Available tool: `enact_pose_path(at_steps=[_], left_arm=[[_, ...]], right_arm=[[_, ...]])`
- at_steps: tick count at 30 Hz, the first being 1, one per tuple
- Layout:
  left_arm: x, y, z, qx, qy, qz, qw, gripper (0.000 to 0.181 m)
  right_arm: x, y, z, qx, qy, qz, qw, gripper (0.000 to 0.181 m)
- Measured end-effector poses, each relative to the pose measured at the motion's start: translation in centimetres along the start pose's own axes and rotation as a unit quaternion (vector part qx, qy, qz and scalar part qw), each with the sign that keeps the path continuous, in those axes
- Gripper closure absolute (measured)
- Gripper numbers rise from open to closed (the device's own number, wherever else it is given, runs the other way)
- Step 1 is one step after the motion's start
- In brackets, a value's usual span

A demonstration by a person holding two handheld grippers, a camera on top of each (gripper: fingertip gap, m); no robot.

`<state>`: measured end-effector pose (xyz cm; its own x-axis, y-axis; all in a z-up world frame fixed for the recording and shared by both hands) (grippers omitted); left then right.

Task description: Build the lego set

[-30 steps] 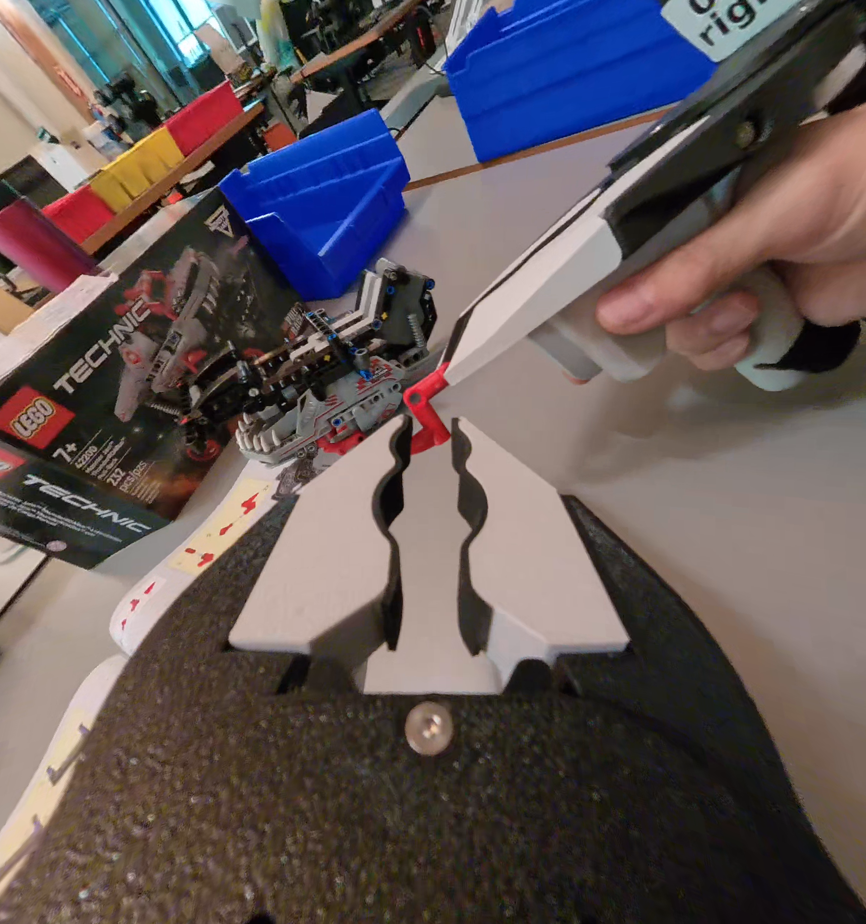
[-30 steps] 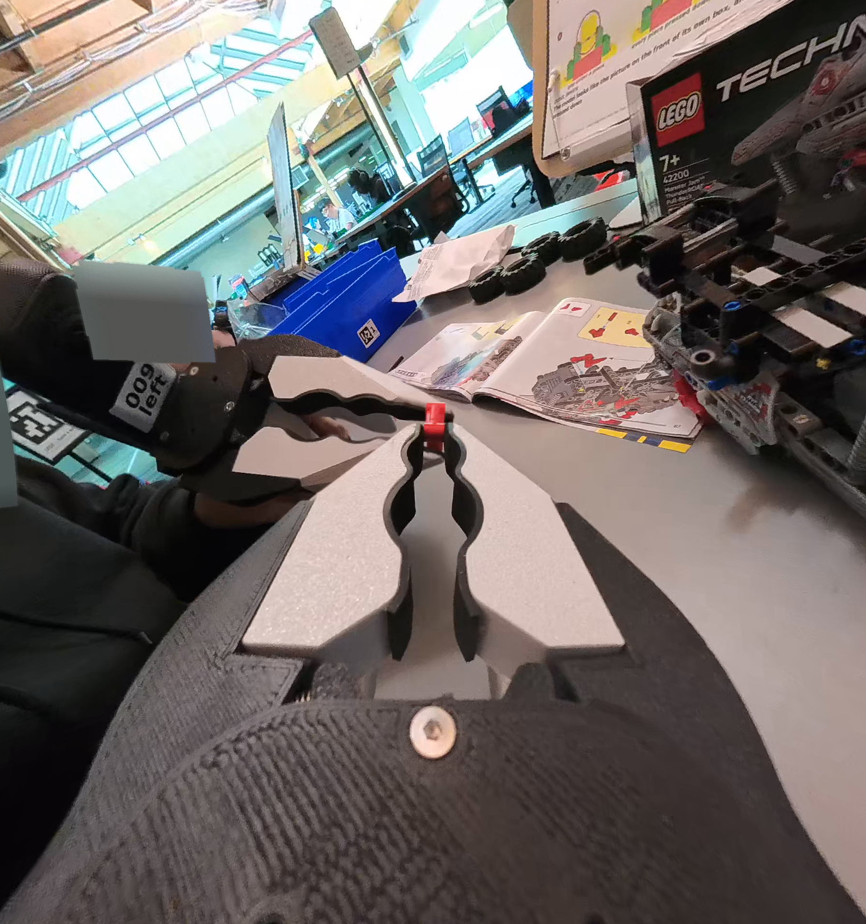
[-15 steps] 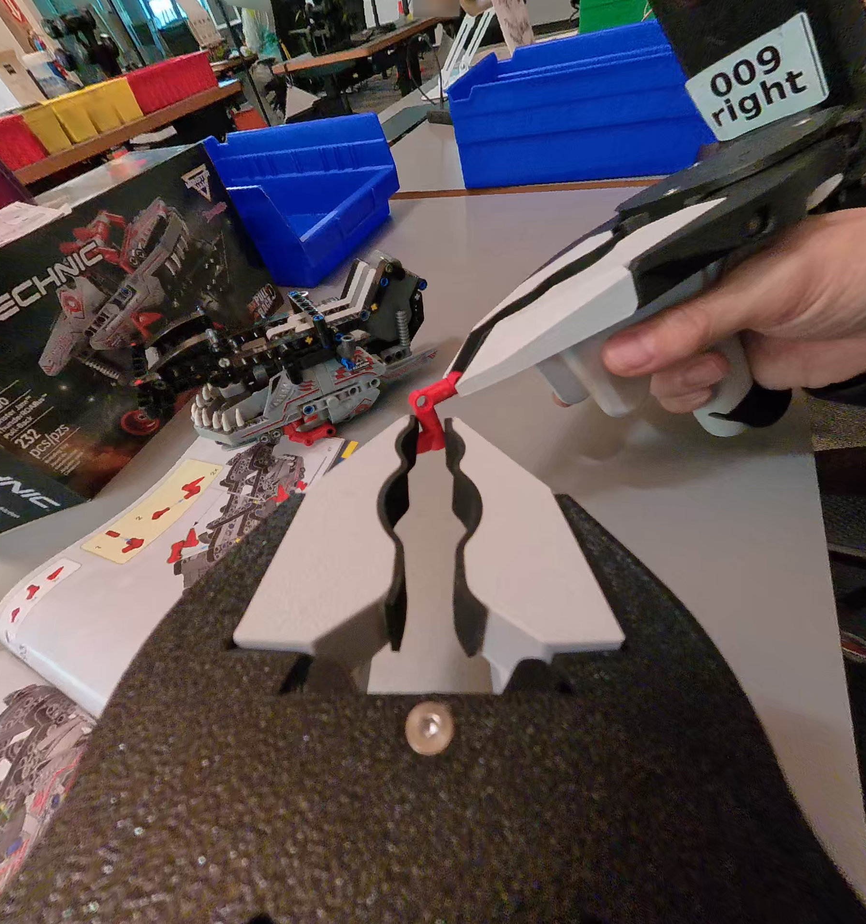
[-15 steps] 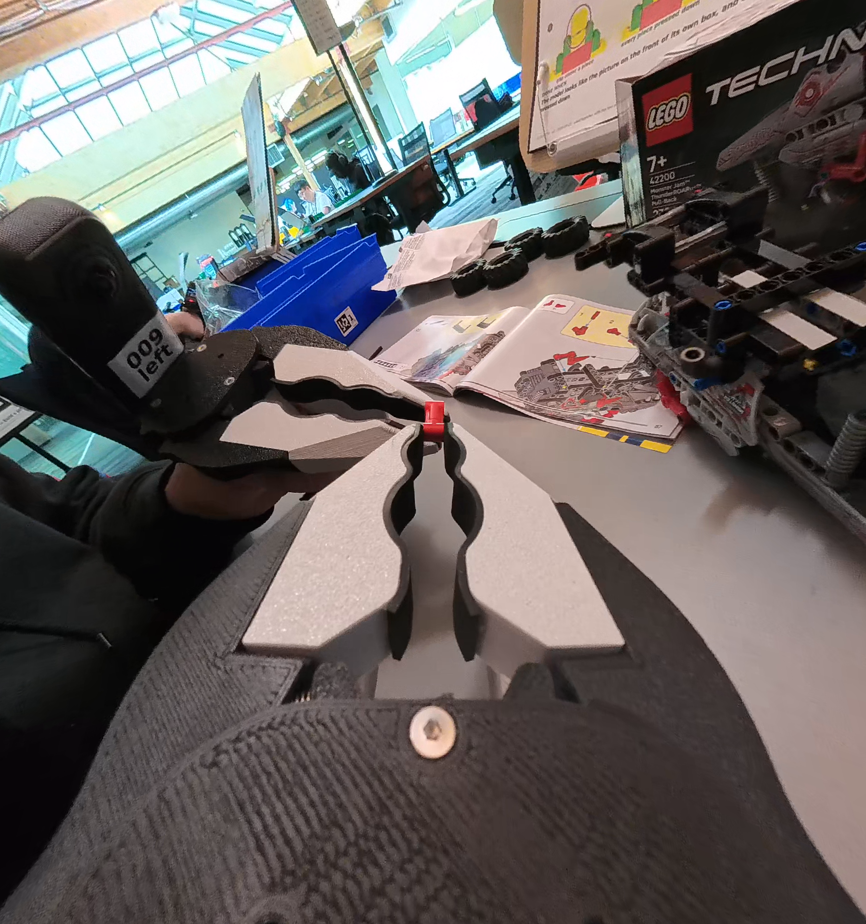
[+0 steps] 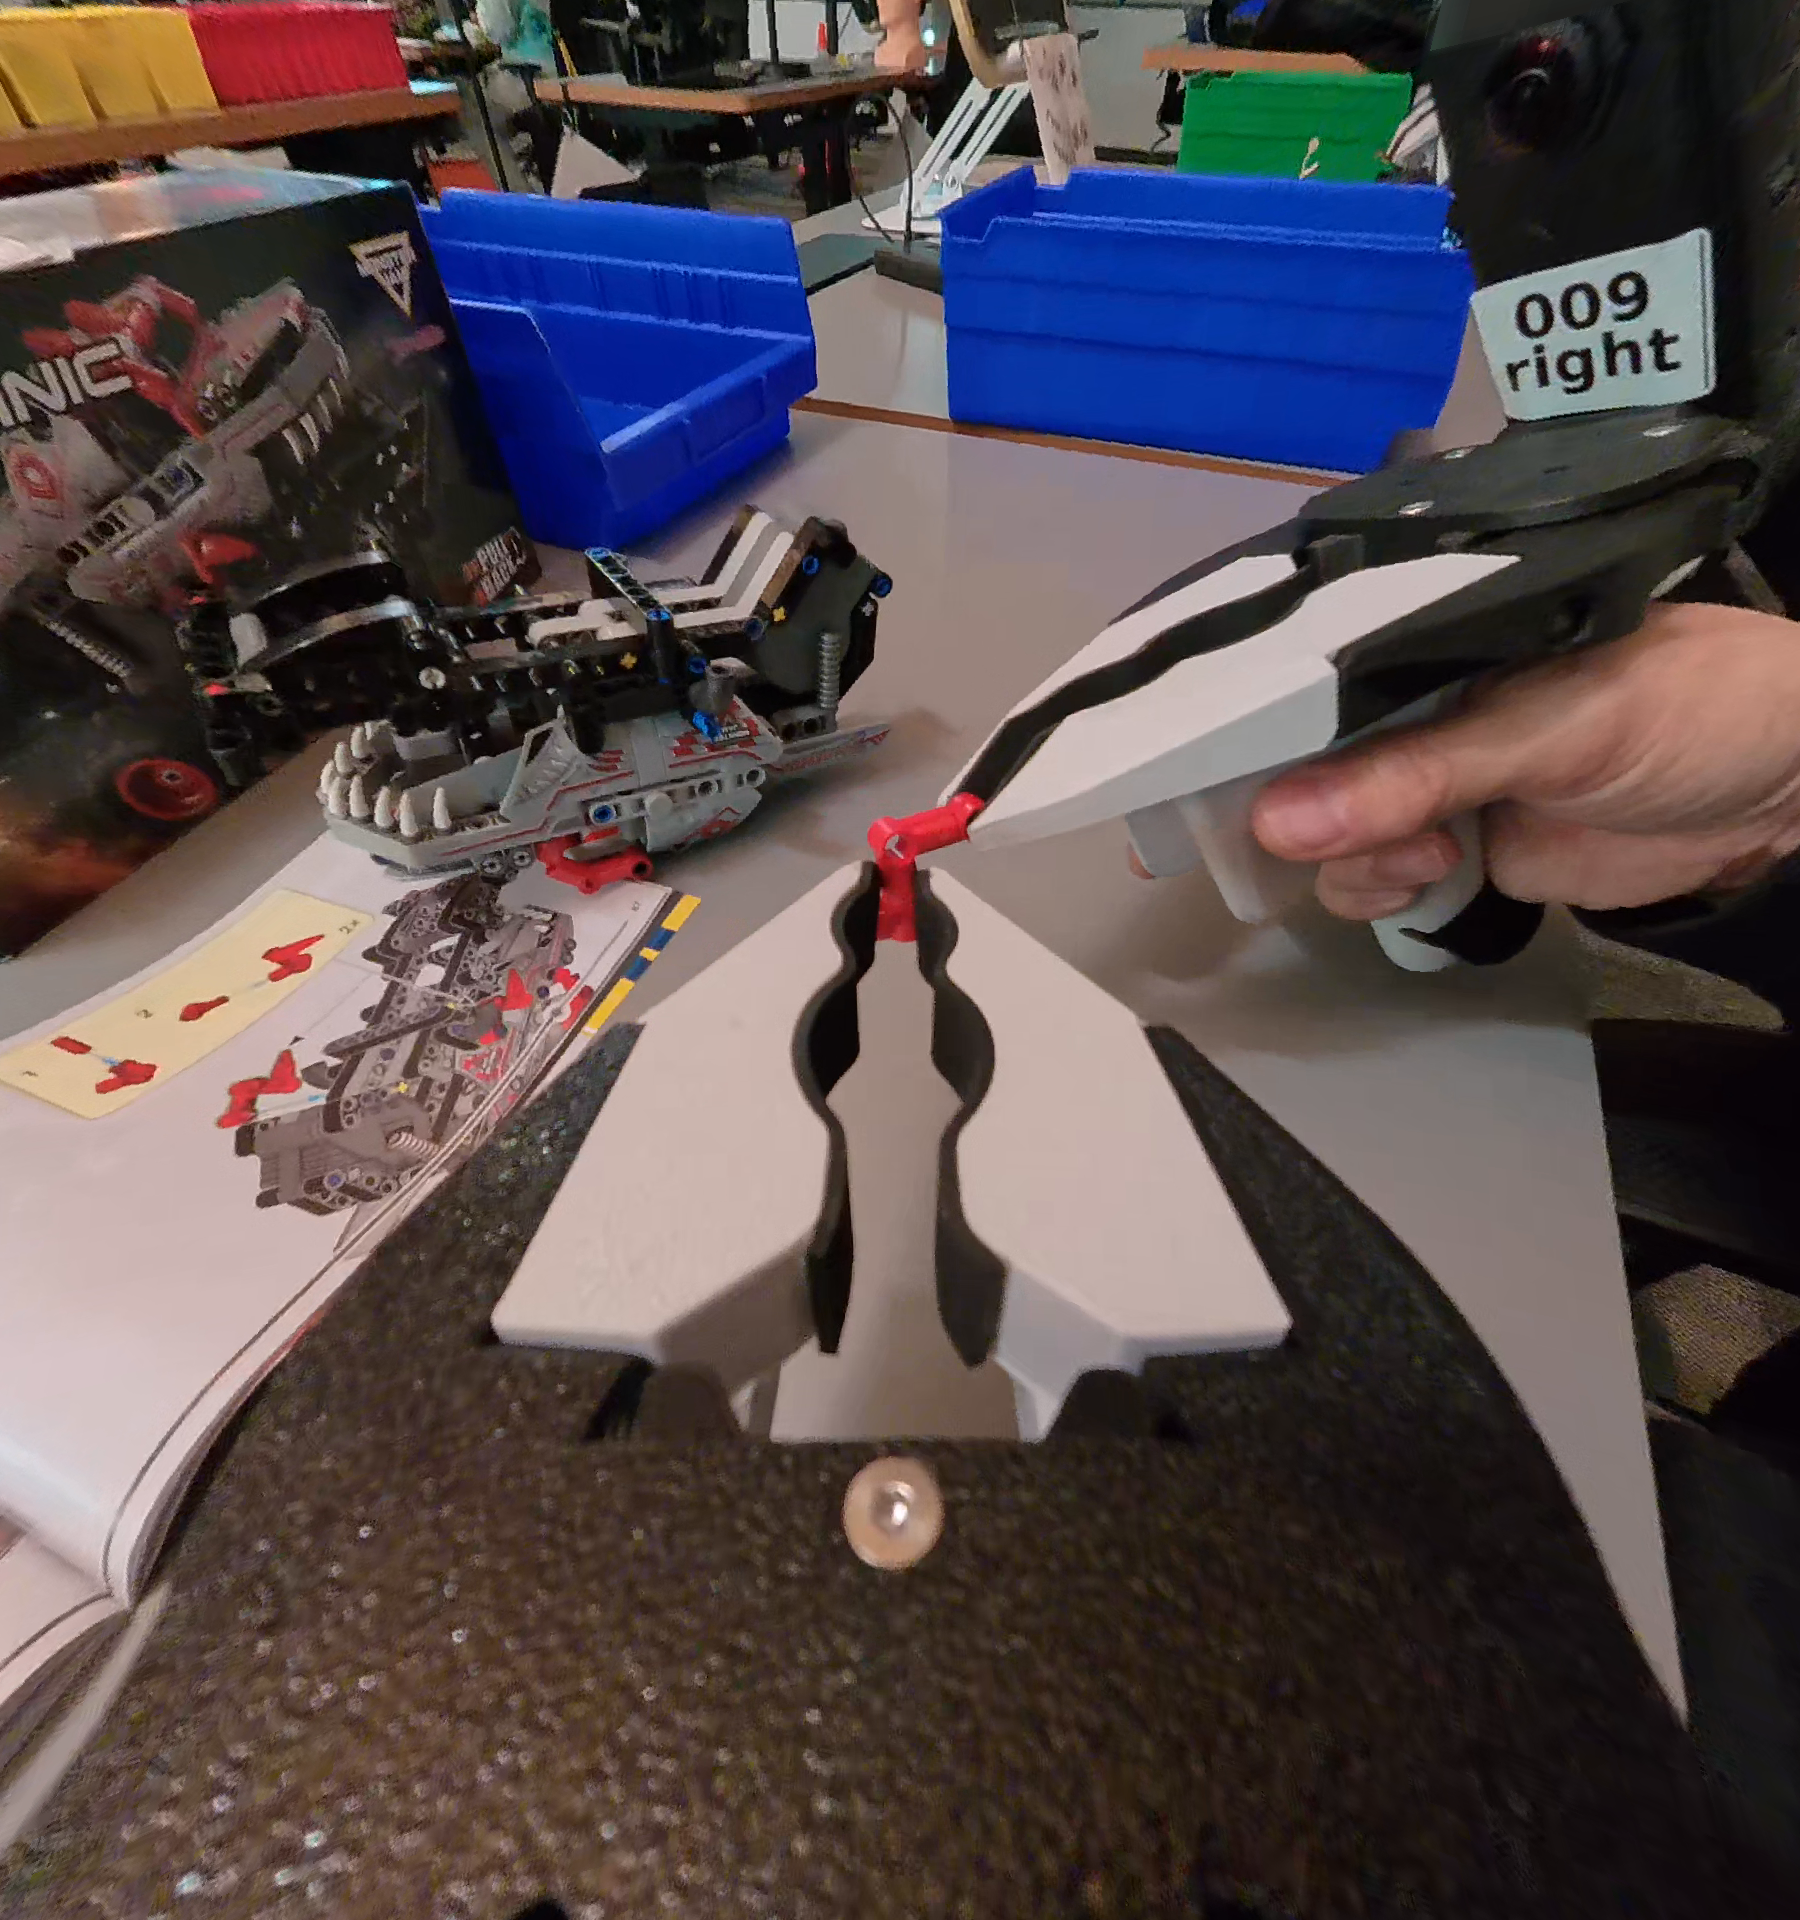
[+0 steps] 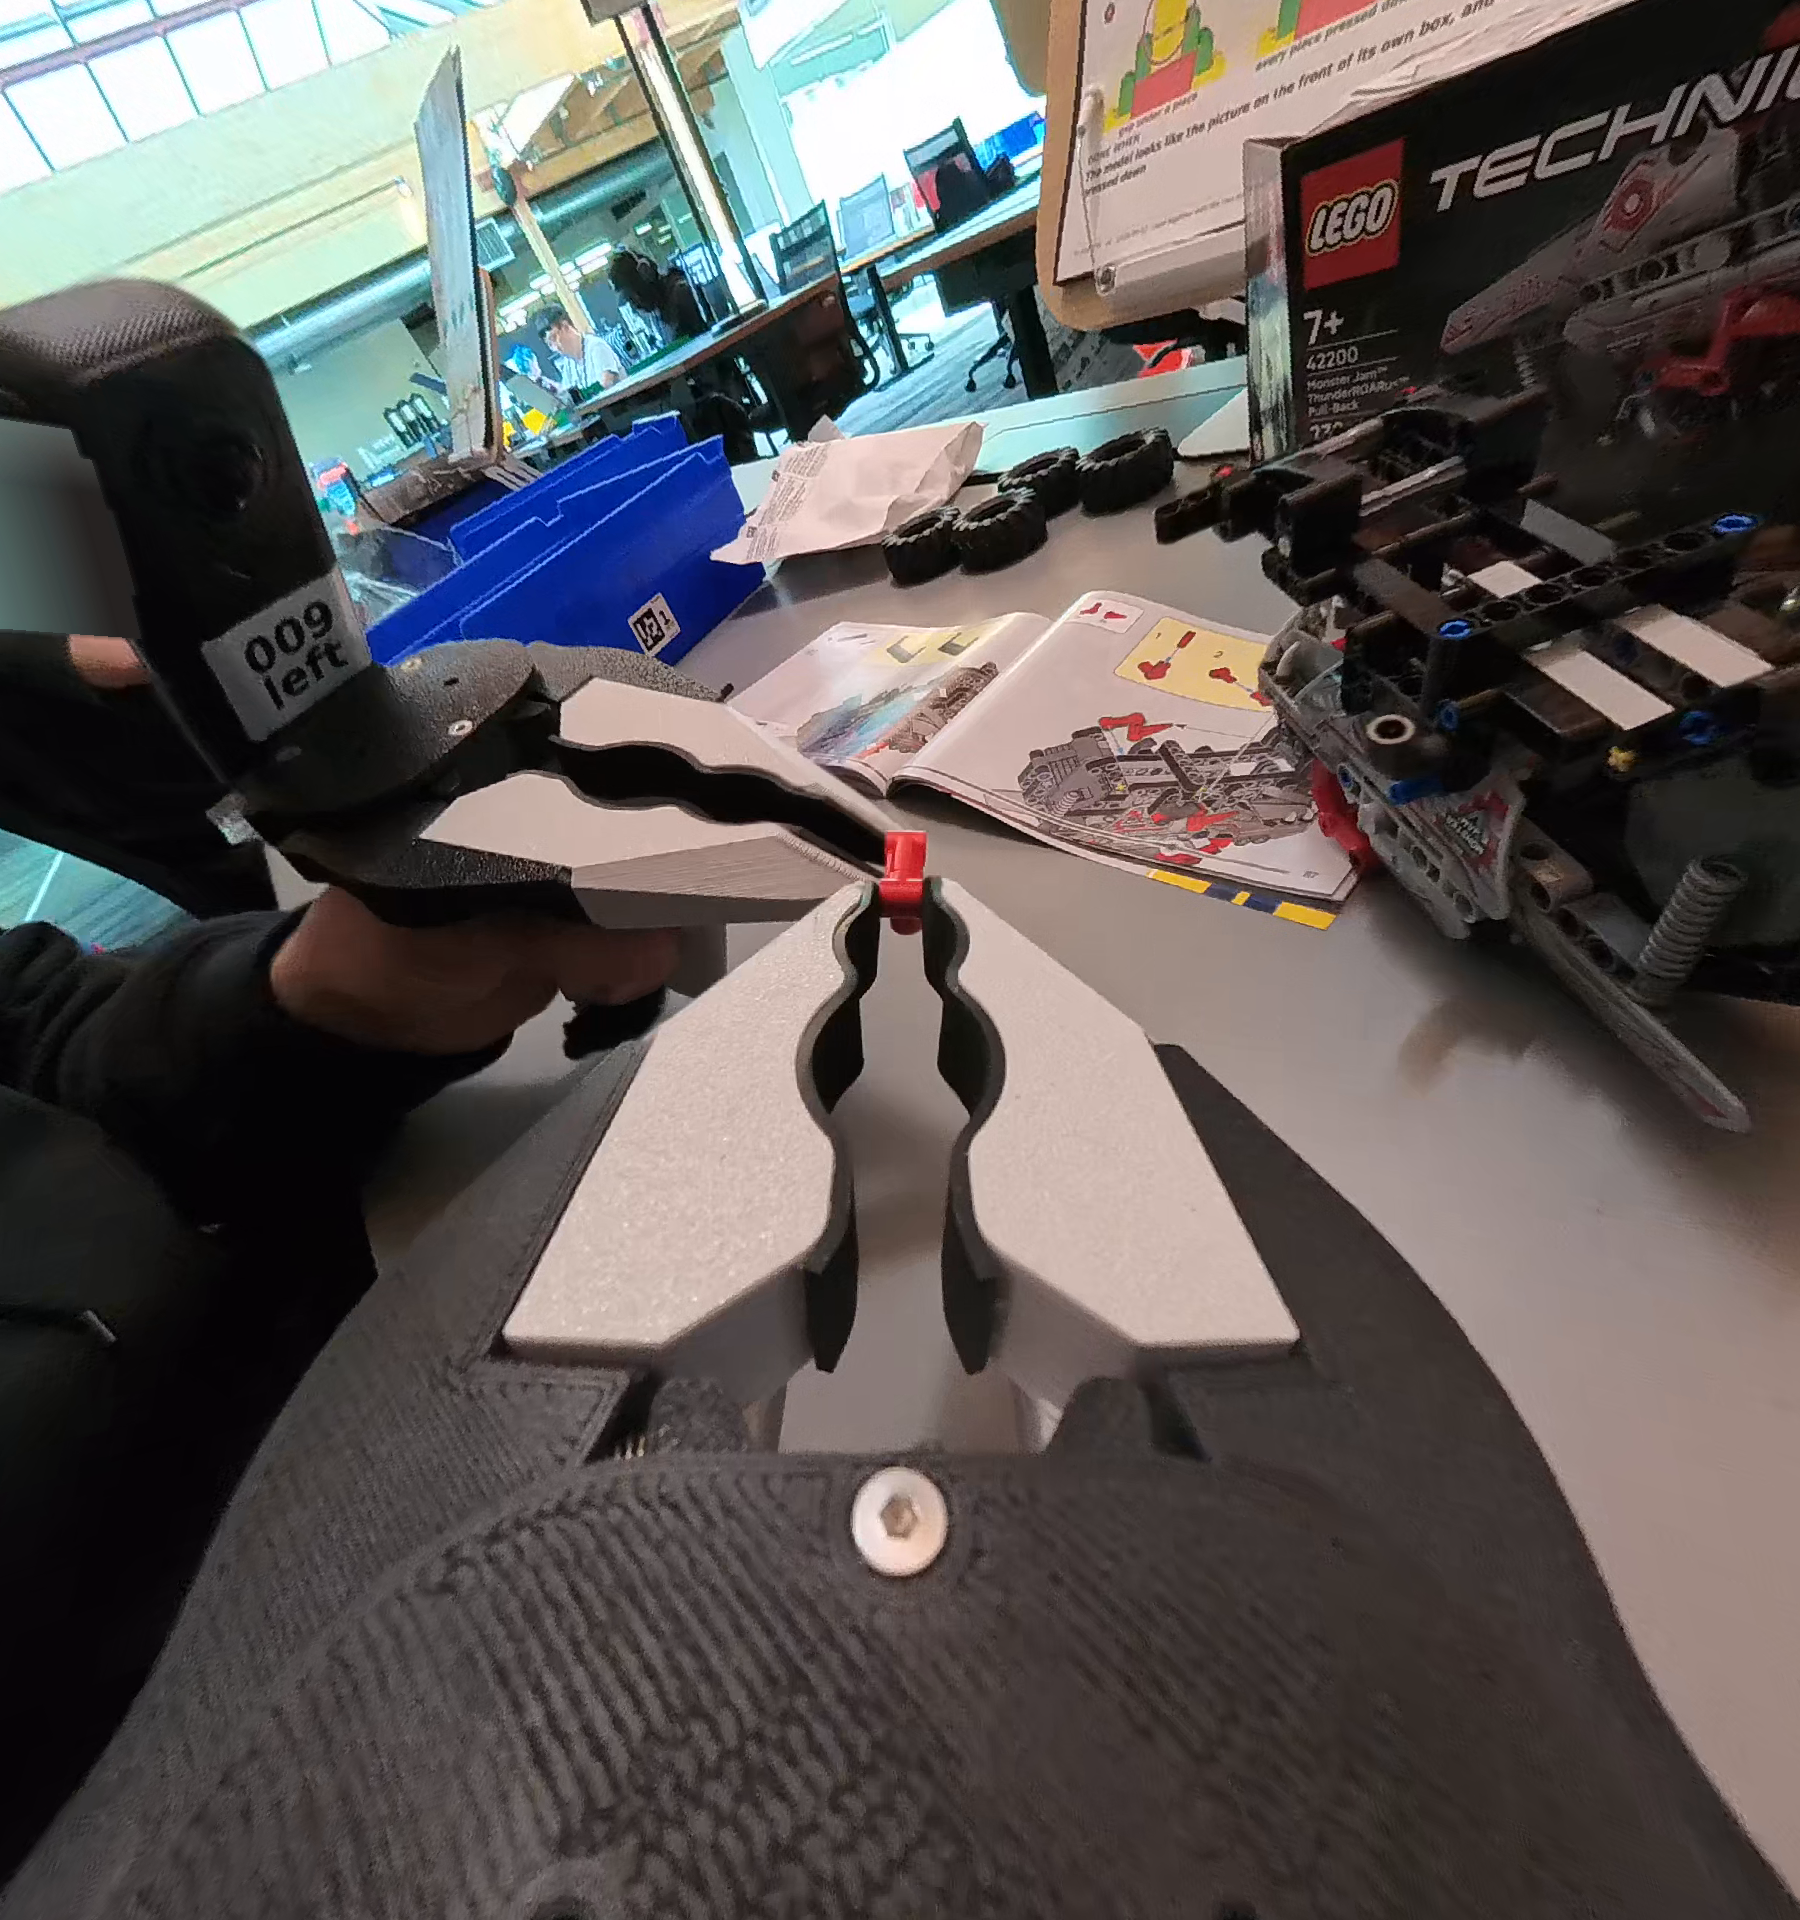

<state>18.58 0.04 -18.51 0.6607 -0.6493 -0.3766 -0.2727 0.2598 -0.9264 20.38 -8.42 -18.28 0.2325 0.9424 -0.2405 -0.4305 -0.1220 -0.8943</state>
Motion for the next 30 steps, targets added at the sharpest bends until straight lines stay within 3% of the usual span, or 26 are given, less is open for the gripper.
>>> enact_pose_path(at_steps=[23,30], left_arm=[[1.0,0.5,0.6,-0.020,0.017,0.019,0.999,0.178],[1.6,0.7,0.3,0.047,-0.030,0.015,0.998,0.173]], right_arm=[[0.2,0.5,-0.7,-0.013,0.034,0.020,0.999,0.174],[0.5,0.6,-0.9,-0.002,0.049,0.021,0.999,0.175]])
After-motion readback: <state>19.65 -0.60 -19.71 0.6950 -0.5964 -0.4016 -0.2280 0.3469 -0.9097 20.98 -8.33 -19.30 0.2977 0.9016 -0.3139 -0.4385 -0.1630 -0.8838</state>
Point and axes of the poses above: each gripper's, where its closed fingertips meet, x out along the fingers, y out of its underside, z = x × y across the jaws, the point moved 5 cm from there along -x, back along the fingers, and after that the axes turned 5 degrees about z, right-handed, at the moved point
